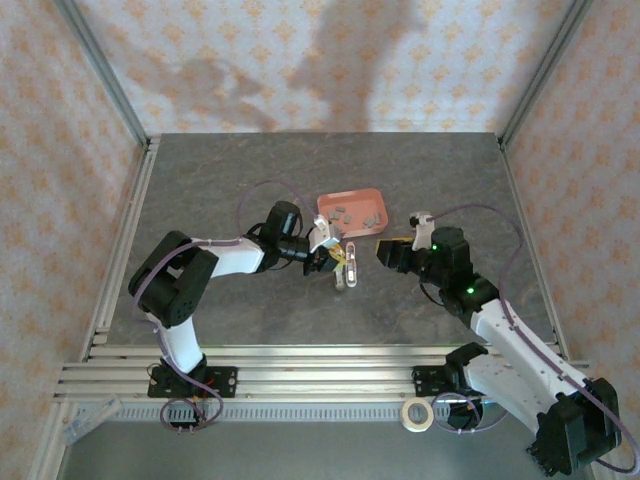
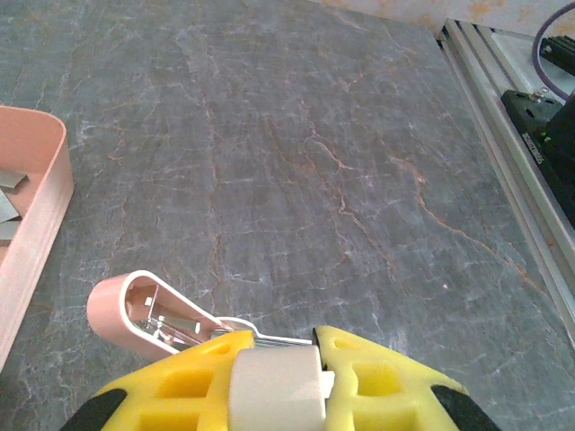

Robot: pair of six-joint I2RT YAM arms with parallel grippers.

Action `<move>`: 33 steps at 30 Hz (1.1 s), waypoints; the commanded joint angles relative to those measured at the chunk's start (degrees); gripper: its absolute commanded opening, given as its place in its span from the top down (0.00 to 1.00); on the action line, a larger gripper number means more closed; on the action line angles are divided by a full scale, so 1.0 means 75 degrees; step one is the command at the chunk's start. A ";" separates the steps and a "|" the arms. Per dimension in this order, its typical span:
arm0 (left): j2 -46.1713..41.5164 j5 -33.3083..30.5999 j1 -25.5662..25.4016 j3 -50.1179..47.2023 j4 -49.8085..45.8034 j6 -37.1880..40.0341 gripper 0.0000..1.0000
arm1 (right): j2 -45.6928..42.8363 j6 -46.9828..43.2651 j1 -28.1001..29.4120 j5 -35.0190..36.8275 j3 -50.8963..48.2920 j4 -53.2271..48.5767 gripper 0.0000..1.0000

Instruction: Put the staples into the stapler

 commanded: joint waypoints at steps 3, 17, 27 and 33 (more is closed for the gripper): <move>0.0303 0.0192 0.0131 0.0044 0.0470 -0.0204 0.85 | -0.0020 -0.0215 -0.0037 -0.0123 0.0266 -0.0021 0.50; 0.0335 -0.0994 0.0175 0.0137 -0.0537 0.0291 0.81 | 0.0138 -0.0300 -0.0033 -0.0370 0.0296 0.0109 0.50; 0.0281 -0.1520 0.0298 -0.0084 -0.0241 0.0055 0.77 | 0.0190 -0.0324 -0.0040 -0.0511 0.0324 0.0077 0.49; 0.0224 -0.1692 0.0379 -0.0103 -0.0243 -0.0049 0.74 | 0.0202 -0.0394 -0.0041 -0.0591 0.0435 0.0028 0.47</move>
